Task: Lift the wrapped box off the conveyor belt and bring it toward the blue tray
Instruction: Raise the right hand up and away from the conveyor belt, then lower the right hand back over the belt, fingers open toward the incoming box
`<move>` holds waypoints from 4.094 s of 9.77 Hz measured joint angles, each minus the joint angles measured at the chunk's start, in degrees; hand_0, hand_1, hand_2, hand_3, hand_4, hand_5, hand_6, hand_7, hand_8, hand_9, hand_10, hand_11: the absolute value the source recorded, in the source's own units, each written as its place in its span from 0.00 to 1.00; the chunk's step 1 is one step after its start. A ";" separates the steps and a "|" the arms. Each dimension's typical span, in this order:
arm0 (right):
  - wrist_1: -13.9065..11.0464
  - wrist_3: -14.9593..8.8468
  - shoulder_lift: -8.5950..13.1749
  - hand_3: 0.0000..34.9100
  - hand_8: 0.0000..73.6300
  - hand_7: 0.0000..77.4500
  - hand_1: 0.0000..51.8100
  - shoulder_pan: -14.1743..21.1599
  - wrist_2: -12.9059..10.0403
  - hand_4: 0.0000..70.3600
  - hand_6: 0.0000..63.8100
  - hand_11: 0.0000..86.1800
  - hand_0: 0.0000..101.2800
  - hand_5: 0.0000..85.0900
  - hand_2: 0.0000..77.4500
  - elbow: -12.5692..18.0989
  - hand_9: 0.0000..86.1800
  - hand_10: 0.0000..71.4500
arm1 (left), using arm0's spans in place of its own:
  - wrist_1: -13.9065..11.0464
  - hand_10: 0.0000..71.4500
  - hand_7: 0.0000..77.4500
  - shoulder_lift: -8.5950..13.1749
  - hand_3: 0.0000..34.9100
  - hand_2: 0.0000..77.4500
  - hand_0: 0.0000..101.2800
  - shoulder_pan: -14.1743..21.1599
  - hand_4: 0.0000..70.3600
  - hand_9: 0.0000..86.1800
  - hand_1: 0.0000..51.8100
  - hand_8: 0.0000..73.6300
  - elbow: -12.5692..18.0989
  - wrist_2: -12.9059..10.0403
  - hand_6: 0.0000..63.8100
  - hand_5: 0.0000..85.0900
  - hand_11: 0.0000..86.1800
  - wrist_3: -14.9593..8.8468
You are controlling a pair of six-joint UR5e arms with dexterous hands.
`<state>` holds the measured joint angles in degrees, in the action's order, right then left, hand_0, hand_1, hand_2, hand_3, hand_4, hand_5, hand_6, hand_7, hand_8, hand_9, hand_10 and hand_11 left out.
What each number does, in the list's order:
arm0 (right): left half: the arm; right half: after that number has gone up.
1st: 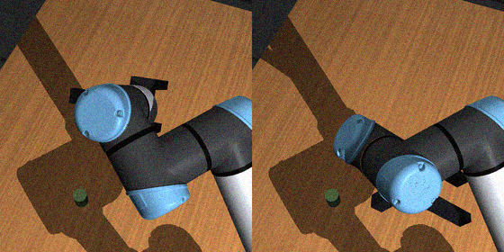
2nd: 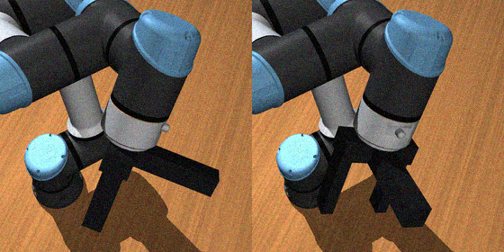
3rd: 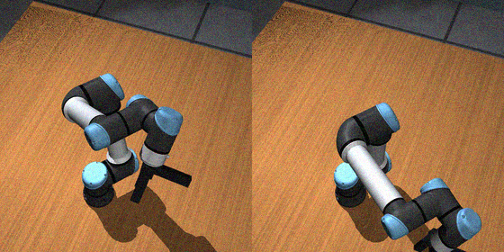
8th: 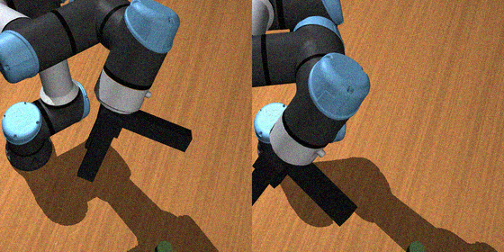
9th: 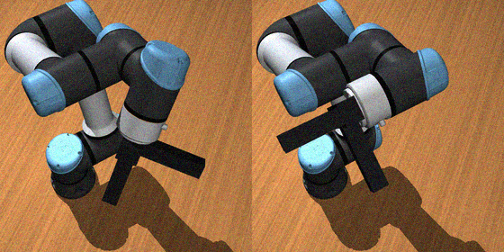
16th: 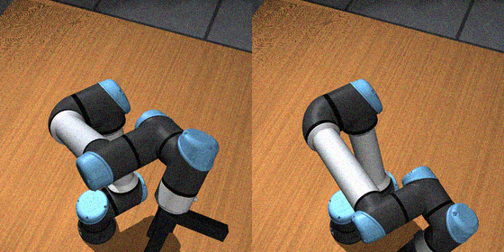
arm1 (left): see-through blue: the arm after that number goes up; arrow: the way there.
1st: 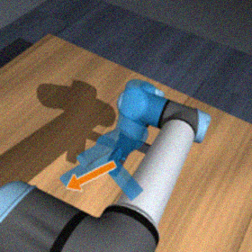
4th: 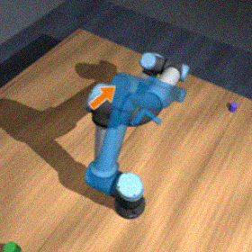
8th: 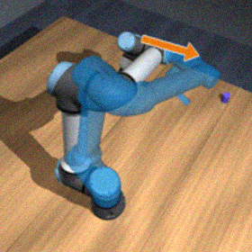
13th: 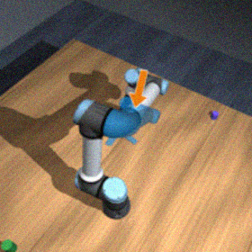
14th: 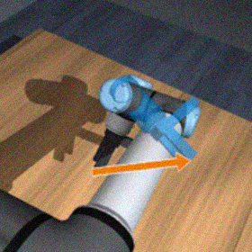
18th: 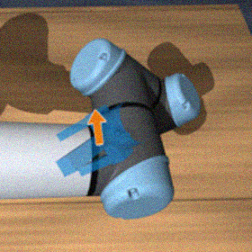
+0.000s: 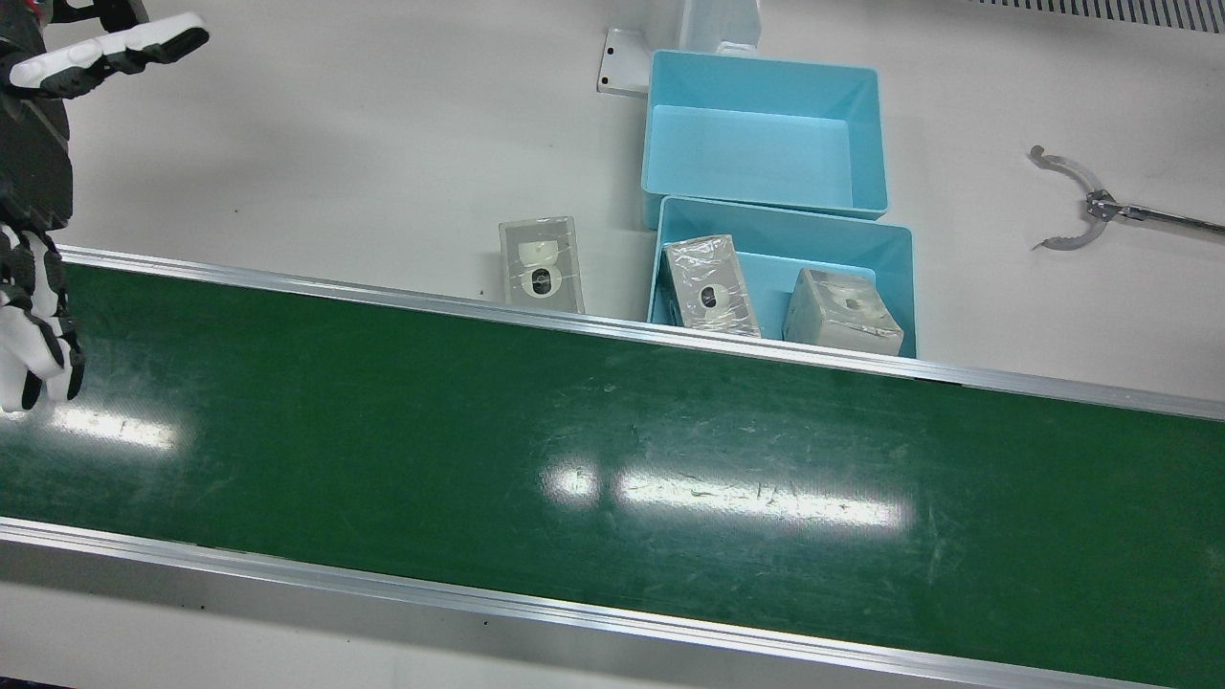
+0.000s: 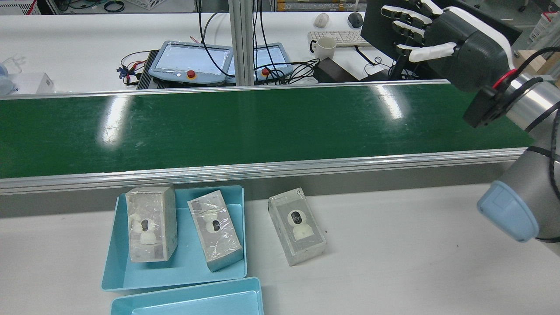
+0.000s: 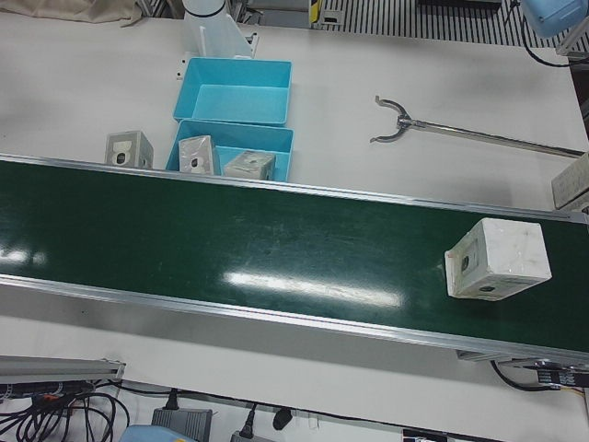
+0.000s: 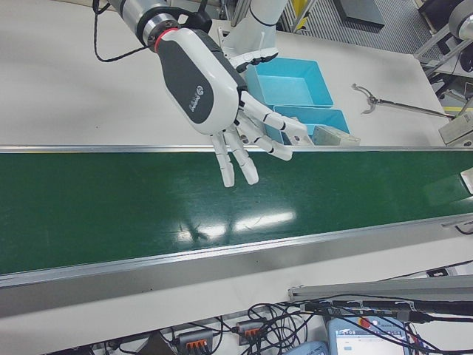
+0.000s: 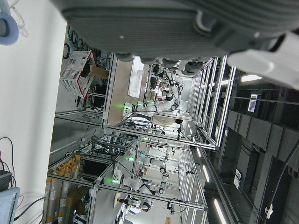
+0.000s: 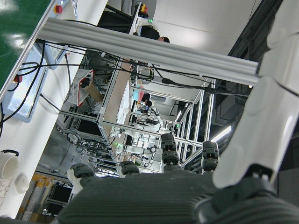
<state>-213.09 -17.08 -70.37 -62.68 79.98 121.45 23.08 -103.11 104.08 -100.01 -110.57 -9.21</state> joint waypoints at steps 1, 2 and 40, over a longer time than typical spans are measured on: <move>0.10 1.62 -1.22 0.85 0.00 0.16 0.17 -0.90 -0.11 0.00 0.00 0.01 0.40 0.18 0.08 -0.82 0.06 0.05 | 0.00 0.01 0.01 0.00 0.00 0.01 0.00 0.00 0.00 0.01 0.00 0.00 0.00 0.00 0.00 0.01 0.00 0.00; 0.24 3.10 -1.42 0.85 0.03 0.20 0.17 -1.30 -0.28 0.00 0.00 0.03 0.40 0.22 0.10 -2.08 0.06 0.04 | 0.00 0.01 0.01 0.00 0.00 0.01 0.00 0.00 0.00 0.01 0.00 0.00 0.00 0.00 0.00 0.01 0.00 0.00; 3.67 6.71 15.28 0.86 0.00 0.27 0.24 12.86 -5.89 0.19 0.00 0.07 0.44 0.31 0.23 -17.76 0.07 0.05 | 0.00 0.01 0.01 0.00 0.00 0.01 0.00 0.00 0.00 0.01 0.00 0.01 0.00 0.00 0.00 0.01 0.00 0.00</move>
<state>-209.42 -10.37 -55.09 -49.81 74.09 103.68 23.08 -103.11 104.08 -100.01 -110.57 -9.21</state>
